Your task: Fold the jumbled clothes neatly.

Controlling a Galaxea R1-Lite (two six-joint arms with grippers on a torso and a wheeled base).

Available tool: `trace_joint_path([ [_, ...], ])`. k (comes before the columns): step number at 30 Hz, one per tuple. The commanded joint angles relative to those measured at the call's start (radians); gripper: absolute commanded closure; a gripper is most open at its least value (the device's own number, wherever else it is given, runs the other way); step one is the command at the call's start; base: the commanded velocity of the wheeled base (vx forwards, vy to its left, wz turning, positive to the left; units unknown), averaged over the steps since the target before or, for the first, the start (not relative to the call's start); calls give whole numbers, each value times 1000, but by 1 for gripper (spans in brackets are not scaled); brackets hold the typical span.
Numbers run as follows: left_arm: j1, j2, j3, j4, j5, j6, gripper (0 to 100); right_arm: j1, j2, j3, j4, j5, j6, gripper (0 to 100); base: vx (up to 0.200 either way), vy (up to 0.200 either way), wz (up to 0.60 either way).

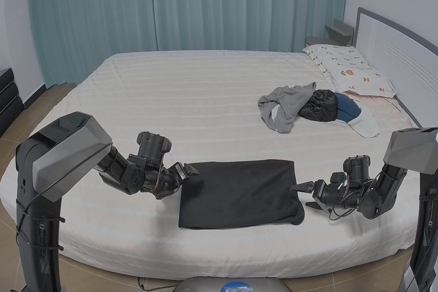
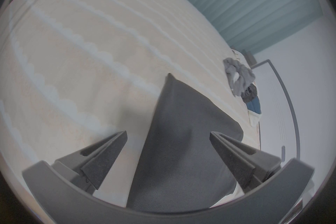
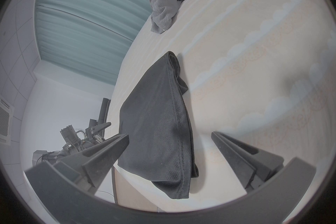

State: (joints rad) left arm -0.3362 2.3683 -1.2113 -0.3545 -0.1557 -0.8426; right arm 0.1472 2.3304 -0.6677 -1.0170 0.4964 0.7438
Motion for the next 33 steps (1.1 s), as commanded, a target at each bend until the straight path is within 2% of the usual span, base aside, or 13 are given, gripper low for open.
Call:
trace_joint_path([
  [1,2,-4,98,-120,-33,83,0,2,10,-4,-5,1,0,0,0,0,0],
  [5,-20,28,99,-161,-33,134,0,2,17,-6,-5,2,0,0,0,0,0],
  [26,-23,68,35,-156,-28,126,0,3,18,-7,-6,1,-1,0,0,0,0],
  [27,-23,71,33,-156,-28,125,100,3,18,-7,-6,1,-1,0,0,0,0],
  [33,-20,71,35,-159,-24,125,100,3,17,-7,-6,1,-1,0,0,0,0],
])
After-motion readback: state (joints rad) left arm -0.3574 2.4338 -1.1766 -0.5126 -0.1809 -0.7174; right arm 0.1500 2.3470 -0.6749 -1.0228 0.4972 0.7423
